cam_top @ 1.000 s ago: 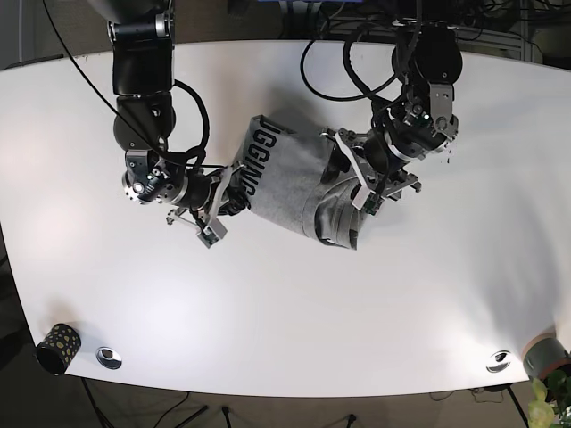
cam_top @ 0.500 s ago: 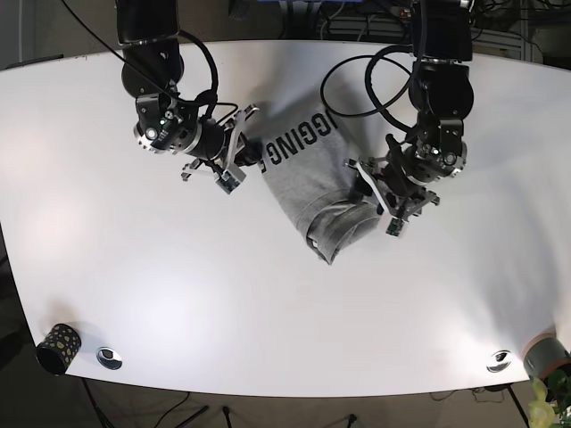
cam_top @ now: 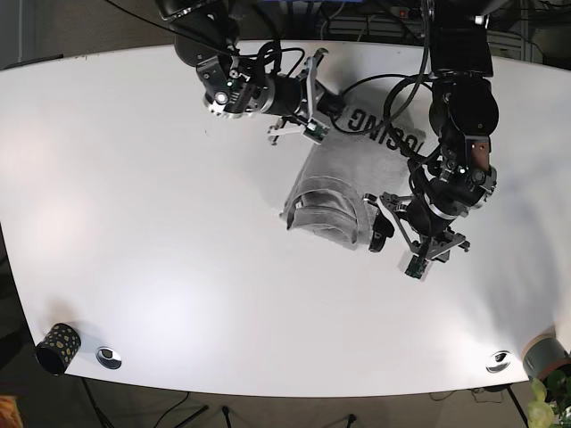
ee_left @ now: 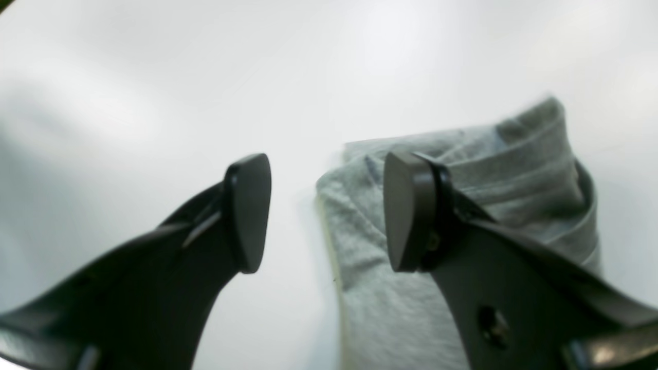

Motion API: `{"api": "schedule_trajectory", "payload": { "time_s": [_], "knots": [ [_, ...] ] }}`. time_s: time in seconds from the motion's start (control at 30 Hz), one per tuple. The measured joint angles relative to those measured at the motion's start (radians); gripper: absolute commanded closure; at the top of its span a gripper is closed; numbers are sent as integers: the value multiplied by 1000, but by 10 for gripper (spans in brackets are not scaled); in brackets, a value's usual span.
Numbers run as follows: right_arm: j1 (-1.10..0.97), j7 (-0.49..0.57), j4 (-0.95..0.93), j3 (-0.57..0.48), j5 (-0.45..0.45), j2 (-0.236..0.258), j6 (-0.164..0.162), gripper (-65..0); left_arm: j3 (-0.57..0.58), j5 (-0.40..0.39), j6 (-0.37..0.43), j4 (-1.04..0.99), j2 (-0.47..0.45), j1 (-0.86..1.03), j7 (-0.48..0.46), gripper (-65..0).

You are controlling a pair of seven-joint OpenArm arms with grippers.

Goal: Fold the T-shirt properly
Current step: 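Grasp the folded grey shirt with the left gripper and carry it away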

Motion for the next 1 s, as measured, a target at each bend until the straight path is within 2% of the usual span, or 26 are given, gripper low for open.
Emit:
{"api": "schedule_trajectory", "payload": {
  "time_s": [0.07, 0.13, 0.2, 0.27, 0.37, 0.5, 0.63, 0.8, 1.0],
  "knots": [
    [0, 1, 0, -4, 3, -12, 7, -22, -1, 3, 0, 18, 29, 13, -3, -325],
    [4, -2, 1, -2, 2, -12, 1, -21, 4, -1, 0, 19, 56, 39, -10, -326],
    [8, -2, 13, 2, 2, 5, -1, -21, 10, -5, -2, 28, 72, 76, -1, -335],
    [10, -1, 26, 13, 6, 31, 0, -21, 17, 21, 3, 32, 92, 98, 10, -369],
    [14, -6, 32, 72, 2, 40, -1, -21, 73, 94, 55, 32, 106, 119, 10, -436],
    [19, -1, 33, 166, 6, 42, -1, -21, 151, 130, 106, 34, 130, 178, -102, -503],
    [29, -6, 33, 222, 2, 47, -2, -21, 158, 148, 147, 31, 130, 235, -151, -507],
    [31, -2, 33, 288, 6, 40, 0, -21, 147, 153, 158, -11, 116, 263, -178, -506],
    [31, -6, 33, 329, 3, 45, -2, -21, 154, 138, 147, -101, 64, 294, -287, -506]
  ]
}}
